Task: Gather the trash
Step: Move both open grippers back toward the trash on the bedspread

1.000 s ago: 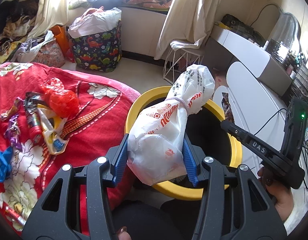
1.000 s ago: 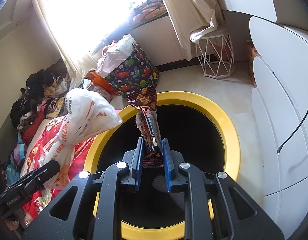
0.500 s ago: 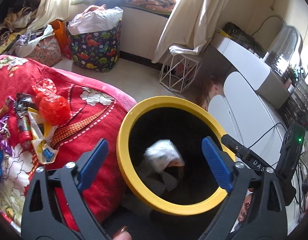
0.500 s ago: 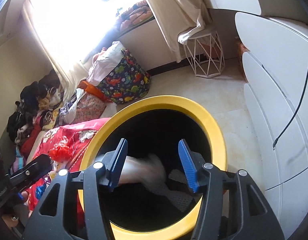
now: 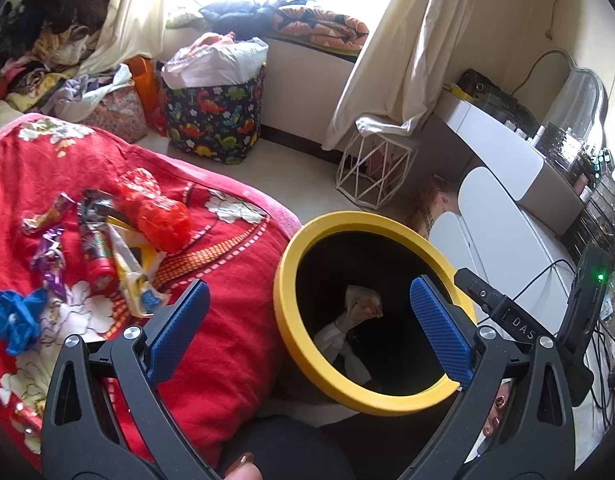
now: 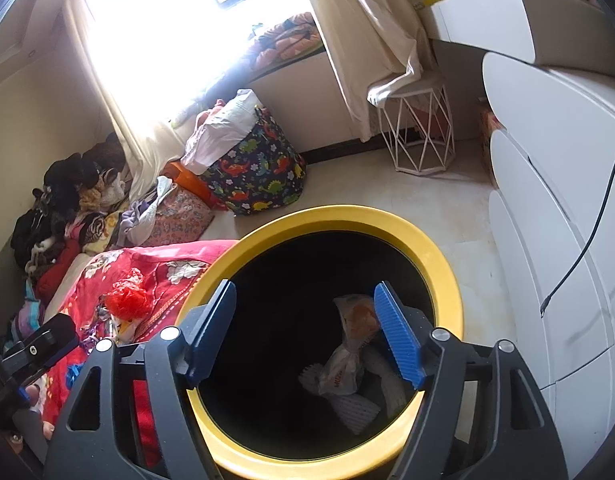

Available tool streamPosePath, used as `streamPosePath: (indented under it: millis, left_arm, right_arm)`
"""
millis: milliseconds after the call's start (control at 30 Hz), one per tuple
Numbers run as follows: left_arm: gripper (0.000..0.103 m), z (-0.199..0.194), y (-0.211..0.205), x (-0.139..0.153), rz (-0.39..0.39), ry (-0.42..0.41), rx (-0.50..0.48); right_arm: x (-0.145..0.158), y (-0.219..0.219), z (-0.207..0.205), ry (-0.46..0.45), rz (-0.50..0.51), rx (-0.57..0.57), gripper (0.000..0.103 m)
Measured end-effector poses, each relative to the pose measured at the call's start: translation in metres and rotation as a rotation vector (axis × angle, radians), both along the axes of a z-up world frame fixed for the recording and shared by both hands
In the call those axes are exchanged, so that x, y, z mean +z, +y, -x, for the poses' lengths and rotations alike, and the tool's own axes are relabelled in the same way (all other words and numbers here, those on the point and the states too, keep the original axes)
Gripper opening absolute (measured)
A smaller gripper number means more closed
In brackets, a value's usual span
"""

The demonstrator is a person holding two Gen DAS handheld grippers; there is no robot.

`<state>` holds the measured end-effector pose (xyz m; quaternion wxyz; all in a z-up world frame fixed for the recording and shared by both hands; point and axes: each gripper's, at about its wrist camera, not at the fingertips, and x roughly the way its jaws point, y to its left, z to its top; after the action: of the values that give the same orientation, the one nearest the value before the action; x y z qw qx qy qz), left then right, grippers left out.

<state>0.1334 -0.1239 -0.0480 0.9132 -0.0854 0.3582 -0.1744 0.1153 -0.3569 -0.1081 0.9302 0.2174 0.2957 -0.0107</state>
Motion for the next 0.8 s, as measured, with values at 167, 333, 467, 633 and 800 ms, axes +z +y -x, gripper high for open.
streamPosePath:
  millis: [167,333,467,633,800]
  left_arm:
    - [0.092,0.009,0.011,0.008,-0.009,-0.04,0.02]
    - [0.092,0.015,0.023,0.017,-0.005,-0.072,0.05]
    - [0.092,0.019,0.032,0.023,-0.005,-0.098,0.071]
    - [0.092,0.024,0.046,0.028,-0.009,-0.124,0.098]
    - [0.092,0.027,0.058,0.031,-0.014,-0.14,0.123]
  right_arm:
    - [0.007,0.009,0.004,-0.023,0.015,0.017,0.073]
    - [0.016,0.021,0.008,-0.057,0.035,0.053,0.075]
    - [0.024,0.031,0.01,-0.086,0.045,0.088,0.078]
    - [0.033,0.049,0.013,-0.115,0.066,0.143,0.078]
    - [0.038,0.063,0.014,-0.128,0.072,0.181,0.078]
